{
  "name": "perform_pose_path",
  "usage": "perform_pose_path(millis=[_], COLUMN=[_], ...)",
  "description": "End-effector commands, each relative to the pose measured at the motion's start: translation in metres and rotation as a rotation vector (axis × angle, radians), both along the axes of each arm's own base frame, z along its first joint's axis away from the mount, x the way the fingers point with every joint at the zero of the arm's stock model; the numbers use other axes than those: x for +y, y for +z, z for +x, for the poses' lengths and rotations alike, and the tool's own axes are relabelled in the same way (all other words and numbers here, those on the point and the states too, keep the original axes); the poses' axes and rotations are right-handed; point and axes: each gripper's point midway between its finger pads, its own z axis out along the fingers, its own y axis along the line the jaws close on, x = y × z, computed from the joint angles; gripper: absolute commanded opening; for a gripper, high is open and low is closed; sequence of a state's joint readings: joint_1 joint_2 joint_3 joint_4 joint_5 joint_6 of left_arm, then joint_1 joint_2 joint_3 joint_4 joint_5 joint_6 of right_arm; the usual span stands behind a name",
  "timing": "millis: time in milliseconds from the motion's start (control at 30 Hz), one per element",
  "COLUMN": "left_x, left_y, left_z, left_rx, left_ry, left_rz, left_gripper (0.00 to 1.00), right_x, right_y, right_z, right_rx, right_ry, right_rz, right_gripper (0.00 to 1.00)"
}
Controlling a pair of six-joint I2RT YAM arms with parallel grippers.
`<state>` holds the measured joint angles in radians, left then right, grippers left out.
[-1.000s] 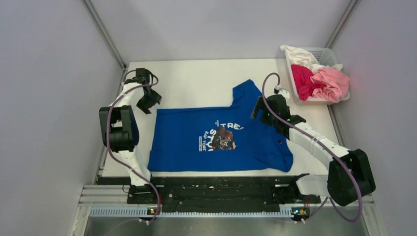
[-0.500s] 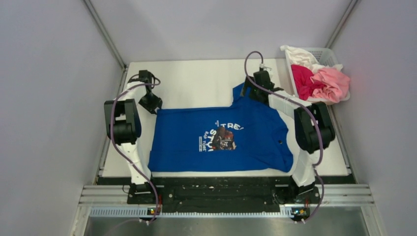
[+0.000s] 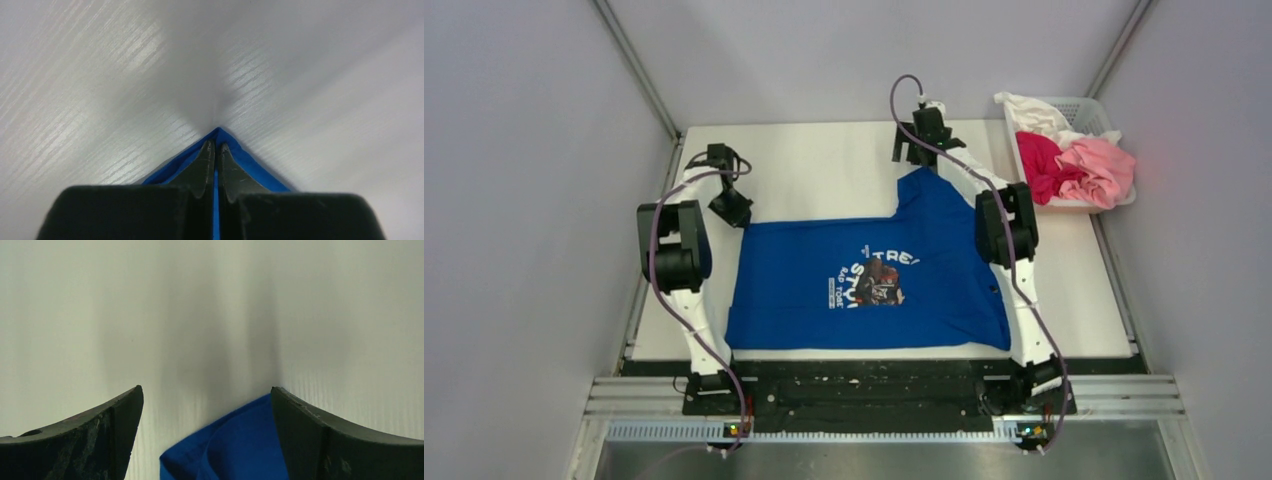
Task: Fold and stack the t-shirts
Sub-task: Grab the side of the flattened tshirt furthest away from the robot with both arms
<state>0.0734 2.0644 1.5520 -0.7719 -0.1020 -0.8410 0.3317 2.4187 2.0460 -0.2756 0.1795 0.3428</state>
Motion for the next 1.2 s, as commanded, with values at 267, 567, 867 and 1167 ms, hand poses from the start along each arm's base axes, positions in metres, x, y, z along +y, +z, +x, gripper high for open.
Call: perform_pose_path(millis=[267, 567, 867, 1167], left_x=[0.003, -0.002, -0.004, -0.008], left_y=[0.023, 0.025, 0.032, 0.05], left_z=[-0.007, -0.009, -0.008, -0.023], left_rx=[-0.061, -0.071, -0.09, -0.12], left_ry=[-0.006, -0.014, -0.019, -0.043], left_rz=[0.021, 0.005, 0.002, 0.015], left_gripper=[0.0, 0.0, 0.0, 0.0], right_x=[-0.018, -0.033, -0.018, -0.028], right_y=[-0.06, -0.046, -0.036, 0.059], right_z=[-0.028, -0.054, -0.053, -0.079], right_rx=[0.22, 0.22, 0.173, -0.019], right_ry=[0.023, 0.024, 0.029, -0.023], right_rz=[-0.127, -0.218, -0.191, -0.237], right_gripper=[0.73, 0.72, 0.0, 0.0])
